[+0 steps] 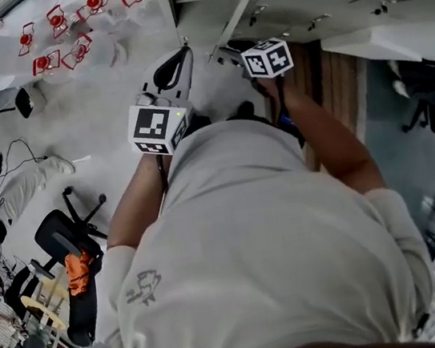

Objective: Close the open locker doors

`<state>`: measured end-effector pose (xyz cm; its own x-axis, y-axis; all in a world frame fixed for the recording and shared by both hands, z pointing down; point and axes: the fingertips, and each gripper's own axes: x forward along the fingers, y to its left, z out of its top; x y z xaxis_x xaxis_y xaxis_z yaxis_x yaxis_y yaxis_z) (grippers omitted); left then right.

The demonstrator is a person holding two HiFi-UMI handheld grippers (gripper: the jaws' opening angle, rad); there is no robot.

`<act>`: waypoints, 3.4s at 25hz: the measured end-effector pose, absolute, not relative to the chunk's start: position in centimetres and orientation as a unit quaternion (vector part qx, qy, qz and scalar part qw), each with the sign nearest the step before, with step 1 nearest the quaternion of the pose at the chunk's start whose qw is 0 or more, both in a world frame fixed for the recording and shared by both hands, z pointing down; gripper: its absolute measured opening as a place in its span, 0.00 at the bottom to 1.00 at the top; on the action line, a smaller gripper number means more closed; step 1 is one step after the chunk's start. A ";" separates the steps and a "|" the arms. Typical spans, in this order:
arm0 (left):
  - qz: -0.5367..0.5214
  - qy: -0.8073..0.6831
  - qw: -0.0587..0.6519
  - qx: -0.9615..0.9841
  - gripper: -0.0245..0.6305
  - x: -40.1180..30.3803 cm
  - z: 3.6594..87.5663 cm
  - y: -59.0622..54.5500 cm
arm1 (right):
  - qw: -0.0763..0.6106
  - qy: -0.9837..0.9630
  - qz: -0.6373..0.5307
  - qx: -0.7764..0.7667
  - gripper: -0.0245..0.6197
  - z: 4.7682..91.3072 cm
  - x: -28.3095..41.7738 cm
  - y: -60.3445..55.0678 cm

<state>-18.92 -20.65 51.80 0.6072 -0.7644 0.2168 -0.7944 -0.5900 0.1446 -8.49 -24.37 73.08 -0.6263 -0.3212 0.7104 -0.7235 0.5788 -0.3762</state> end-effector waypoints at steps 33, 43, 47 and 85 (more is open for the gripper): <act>0.090 -0.496 0.107 0.857 0.03 -32.6 52.0 -21.7 | 0.290 -0.812 0.334 0.380 0.25 74.0 -16.0 -36.6; 0.092 -0.498 0.108 0.856 0.03 -31.8 52.4 -24.4 | 0.292 -0.816 0.326 0.378 0.25 74.4 -16.3 -39.5; 0.094 -0.493 0.115 0.857 0.03 -30.8 52.5 -25.6 | 0.297 -0.818 0.316 0.379 0.25 74.4 -16.4 -40.6; 0.085 -0.479 0.099 0.868 0.03 -29.0 51.3 -25.5 | 0.203 -0.862 0.268 0.379 0.25 64.6 -14.9 -36.9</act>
<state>-28.97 -25.47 51.33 0.5256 -0.8152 0.2431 -0.8490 -0.5207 0.0895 -14.90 -36.94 64.64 -0.6303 -0.5456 0.5523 -0.7625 0.5690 -0.3080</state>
